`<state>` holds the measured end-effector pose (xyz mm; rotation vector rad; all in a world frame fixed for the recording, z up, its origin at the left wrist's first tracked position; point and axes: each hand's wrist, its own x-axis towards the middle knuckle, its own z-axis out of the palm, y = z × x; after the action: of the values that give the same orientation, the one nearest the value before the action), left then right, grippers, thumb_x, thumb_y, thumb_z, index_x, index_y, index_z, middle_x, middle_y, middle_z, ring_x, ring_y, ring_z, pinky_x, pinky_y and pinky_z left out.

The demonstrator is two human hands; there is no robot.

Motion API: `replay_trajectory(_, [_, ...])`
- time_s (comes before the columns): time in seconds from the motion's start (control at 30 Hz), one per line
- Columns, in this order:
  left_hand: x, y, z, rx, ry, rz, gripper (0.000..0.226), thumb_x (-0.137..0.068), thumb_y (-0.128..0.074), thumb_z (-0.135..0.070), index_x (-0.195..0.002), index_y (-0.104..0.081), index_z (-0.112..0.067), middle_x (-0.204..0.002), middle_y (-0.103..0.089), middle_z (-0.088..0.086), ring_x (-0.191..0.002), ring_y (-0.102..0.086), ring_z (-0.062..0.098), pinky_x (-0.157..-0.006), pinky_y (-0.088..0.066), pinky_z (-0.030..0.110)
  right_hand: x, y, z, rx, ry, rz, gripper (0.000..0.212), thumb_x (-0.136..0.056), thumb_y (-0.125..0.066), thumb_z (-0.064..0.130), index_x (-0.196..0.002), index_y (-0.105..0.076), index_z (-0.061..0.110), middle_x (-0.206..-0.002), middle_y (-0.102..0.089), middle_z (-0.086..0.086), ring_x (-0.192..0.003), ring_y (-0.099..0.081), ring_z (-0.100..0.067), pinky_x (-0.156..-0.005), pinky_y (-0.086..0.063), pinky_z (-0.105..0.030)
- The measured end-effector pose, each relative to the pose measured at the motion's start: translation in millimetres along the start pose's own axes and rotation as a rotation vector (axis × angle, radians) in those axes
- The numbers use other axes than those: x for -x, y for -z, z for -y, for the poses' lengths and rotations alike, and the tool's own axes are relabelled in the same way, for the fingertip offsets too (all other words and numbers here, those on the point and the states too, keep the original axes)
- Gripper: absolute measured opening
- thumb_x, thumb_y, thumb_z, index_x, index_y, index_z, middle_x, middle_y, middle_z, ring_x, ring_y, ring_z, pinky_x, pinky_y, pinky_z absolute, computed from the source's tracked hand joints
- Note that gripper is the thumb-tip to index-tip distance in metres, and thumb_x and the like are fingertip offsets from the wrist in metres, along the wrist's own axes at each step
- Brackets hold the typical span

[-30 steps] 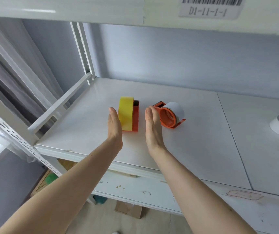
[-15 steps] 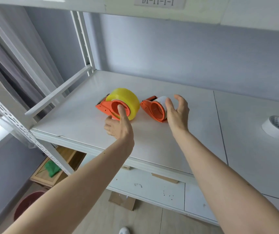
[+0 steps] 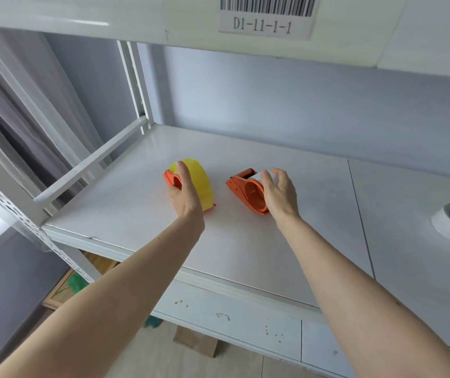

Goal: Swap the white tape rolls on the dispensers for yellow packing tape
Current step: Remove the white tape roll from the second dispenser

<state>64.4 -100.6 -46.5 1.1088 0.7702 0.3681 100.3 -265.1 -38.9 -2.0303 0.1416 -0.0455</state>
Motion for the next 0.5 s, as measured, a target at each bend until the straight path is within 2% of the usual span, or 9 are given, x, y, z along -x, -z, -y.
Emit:
replay_trajectory(0.07, [-1, 5, -7, -0.042, 0.037, 0.045, 0.078, -0.089, -0.042, -0.075, -0.149, -0.040, -0.026, -0.140, -0.047, -0.007, -0.127, -0.045, 0.017, -0.092, -0.029, 0.031, 0, 0, 0, -0.010, -0.004, -0.014, 0.052, -0.099, -0.045, 0.045, -0.143, -0.047, 0.019, -0.148, -0.048, -0.007, -0.134, -0.047, -0.027, -0.111, -0.038, -0.046])
replay_trajectory(0.2, [-13, 23, -21, -0.160, 0.042, 0.091, 0.078, -0.080, -0.056, -0.077, -0.132, -0.054, -0.020, -0.132, -0.058, 0.002, -0.123, -0.053, 0.025, -0.102, -0.040, 0.037, 3, -1, -1, -0.033, -0.005, -0.026, 0.048, -0.100, -0.044, 0.042, -0.142, -0.048, 0.020, -0.146, -0.051, -0.006, -0.133, -0.049, -0.027, -0.111, -0.038, -0.047])
replay_trajectory(0.3, [-21, 33, -30, -0.199, 0.031, 0.119, 0.066, -0.079, -0.061, -0.074, -0.117, -0.055, -0.020, -0.121, -0.064, 0.006, -0.113, -0.062, 0.027, -0.106, -0.047, 0.043, 5, -2, -2, -0.042, -0.005, -0.032, 0.046, -0.100, -0.044, 0.036, -0.142, -0.048, 0.019, -0.146, -0.051, -0.007, -0.133, -0.049, -0.028, -0.111, -0.040, -0.044])
replay_trajectory(0.43, [-23, 39, -36, -0.227, 0.025, 0.136, 0.065, -0.079, -0.064, -0.072, -0.117, -0.054, -0.020, -0.119, -0.065, 0.006, -0.109, -0.064, 0.027, -0.103, -0.049, 0.043, 8, -2, -4, -0.059, -0.007, -0.025, 0.042, -0.101, -0.044, 0.027, -0.142, -0.048, 0.018, -0.144, -0.052, -0.007, -0.131, -0.050, -0.027, -0.101, -0.040, -0.031])
replay_trajectory(0.5, [-20, 37, -36, -0.229, 0.016, 0.114, 0.062, -0.080, -0.065, -0.069, -0.115, -0.055, -0.019, -0.116, -0.064, 0.005, -0.106, -0.062, 0.026, -0.096, -0.049, 0.039, 10, -2, -5, -0.068, -0.008, -0.025, 0.041, -0.101, -0.044, 0.025, -0.142, -0.048, 0.018, -0.144, -0.052, -0.007, -0.130, -0.050, -0.026, -0.097, -0.040, -0.029])
